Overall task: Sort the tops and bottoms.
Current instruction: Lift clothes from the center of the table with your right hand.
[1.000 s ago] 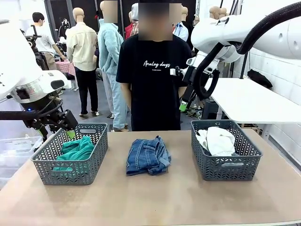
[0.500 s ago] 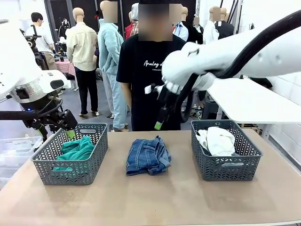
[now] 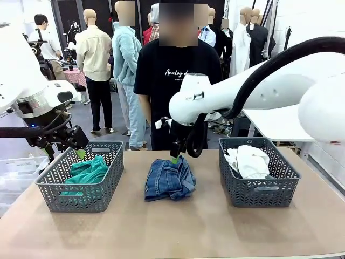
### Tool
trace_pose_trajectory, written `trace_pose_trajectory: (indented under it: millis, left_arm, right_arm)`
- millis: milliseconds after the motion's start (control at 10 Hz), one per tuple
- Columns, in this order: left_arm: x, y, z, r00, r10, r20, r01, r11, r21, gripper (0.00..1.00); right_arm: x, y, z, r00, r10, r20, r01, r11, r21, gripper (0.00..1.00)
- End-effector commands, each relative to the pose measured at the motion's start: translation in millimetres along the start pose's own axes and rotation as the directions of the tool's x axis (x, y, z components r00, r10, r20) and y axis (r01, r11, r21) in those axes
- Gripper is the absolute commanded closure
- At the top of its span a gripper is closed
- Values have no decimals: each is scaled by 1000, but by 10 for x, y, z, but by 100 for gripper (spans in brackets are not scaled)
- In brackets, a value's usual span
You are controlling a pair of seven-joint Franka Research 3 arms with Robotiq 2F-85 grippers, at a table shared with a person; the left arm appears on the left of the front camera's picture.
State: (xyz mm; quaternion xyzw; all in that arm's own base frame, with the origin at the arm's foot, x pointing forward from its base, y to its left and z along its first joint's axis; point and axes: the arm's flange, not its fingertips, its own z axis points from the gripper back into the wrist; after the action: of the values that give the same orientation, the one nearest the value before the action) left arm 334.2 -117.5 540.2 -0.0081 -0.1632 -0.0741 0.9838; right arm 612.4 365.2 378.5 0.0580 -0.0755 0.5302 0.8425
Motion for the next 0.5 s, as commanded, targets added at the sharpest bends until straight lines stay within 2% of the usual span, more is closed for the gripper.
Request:
trace_pose_trajectory:
  millis: [0, 400]
  left_arm:
    - [-18, 20, 0, 1000, -15, 2, 15, 1000, -1, 0]
    - [-18, 20, 0, 1000, -15, 2, 15, 1000, -1, 0]
  right_arm:
    - [274, 8, -108, 998, 47, -30, -47, 999, 1, 0]
    - [428, -56, -304, 995, 92, -49, -91, 995, 32, 0]
